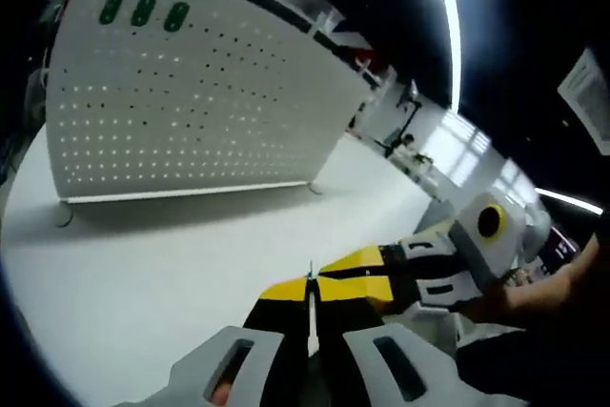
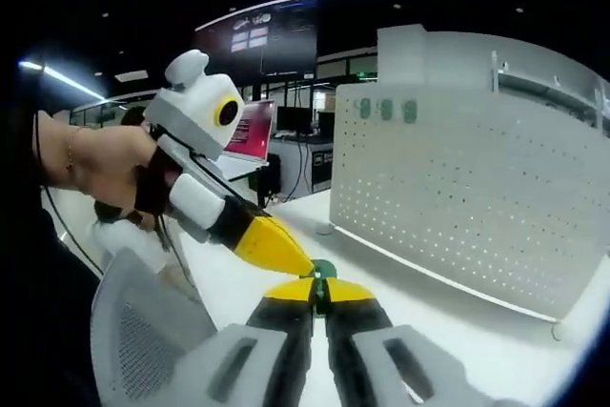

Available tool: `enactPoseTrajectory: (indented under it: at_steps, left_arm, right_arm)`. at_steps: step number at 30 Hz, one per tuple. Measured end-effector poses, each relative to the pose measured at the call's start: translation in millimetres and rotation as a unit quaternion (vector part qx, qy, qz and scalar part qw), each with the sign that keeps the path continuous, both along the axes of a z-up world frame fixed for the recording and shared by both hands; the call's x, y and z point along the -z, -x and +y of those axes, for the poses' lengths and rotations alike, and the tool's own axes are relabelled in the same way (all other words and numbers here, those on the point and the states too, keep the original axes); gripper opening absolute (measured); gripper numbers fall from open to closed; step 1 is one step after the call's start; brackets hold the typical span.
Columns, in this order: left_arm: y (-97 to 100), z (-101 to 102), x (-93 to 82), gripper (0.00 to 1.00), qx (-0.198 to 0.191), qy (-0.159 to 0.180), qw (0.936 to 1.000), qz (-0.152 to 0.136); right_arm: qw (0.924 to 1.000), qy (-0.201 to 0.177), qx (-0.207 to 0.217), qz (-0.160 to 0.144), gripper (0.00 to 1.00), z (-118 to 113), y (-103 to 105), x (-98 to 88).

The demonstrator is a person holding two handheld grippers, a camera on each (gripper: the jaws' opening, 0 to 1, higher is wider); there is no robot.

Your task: Insert the hook assembly into the mounting plate slot until the hook locks in place.

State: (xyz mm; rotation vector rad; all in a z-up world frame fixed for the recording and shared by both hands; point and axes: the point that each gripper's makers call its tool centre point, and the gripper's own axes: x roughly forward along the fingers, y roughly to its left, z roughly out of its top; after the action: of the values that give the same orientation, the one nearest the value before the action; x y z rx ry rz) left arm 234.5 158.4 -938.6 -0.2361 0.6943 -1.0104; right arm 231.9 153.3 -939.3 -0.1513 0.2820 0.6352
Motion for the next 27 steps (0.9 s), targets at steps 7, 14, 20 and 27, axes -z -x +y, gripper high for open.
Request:
enactPoseTrajectory:
  at_steps: [7, 14, 20, 27]
  left_arm:
    - [5.3, 2, -0.3, 0.01, 0.010, -0.004, 0.9999, 0.003]
    - [7.2, 4, -0.4, 0.01, 0.007, -0.002, 1.0000, 0.006]
    - [9.5, 6, -1.3, 0.01, 0.006, -0.001, 1.0000, 0.004]
    - [13.7, 7, -3.2, 0.01, 0.031, -0.025, 0.9978, -0.052]
  right_arm:
    - [1.0000, 0.006, -0.005, 0.004, 0.01, 3, 5, 3.1]
    - [0.9998, 0.016, -0.008, 0.002, 0.01, 5, 9, 5.2]
    - [0.9998, 0.020, -0.007, -0.003, 0.01, 6, 11, 3.9]
    - [0.9998, 0.018, -0.005, 0.010, 0.00, 8, 13, 5.1]
